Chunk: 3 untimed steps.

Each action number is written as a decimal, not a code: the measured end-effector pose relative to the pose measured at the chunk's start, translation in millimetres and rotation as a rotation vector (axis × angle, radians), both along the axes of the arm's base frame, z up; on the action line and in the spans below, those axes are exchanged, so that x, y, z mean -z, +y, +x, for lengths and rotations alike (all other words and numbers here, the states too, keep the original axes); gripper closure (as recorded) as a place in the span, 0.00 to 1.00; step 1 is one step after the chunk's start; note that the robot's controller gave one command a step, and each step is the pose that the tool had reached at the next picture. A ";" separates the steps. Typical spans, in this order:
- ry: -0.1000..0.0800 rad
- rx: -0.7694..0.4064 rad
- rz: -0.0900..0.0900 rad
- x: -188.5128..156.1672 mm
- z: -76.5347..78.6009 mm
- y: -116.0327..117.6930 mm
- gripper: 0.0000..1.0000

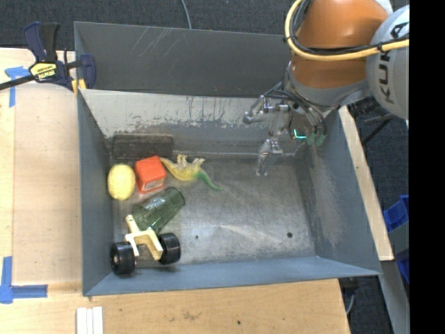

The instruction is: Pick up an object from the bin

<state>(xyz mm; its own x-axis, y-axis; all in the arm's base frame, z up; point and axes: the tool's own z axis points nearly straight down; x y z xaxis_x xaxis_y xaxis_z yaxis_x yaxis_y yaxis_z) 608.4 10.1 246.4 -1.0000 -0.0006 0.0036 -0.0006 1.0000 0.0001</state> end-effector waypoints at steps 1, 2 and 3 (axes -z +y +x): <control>-0.008 0.000 0.000 -4.2 1.4 0.0 0.00; -0.011 -0.007 0.001 78.1 8.3 52.5 0.00; 0.000 -0.026 0.002 140.7 7.9 84.7 0.00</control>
Offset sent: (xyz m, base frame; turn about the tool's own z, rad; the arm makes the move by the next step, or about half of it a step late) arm 0.0129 0.1124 -0.1764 -0.0169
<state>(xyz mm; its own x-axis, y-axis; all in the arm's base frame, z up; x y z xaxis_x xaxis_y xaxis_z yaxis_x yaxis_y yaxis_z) 616.3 94.8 105.6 -0.9996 -0.0265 0.0031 -0.0265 0.9996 0.0017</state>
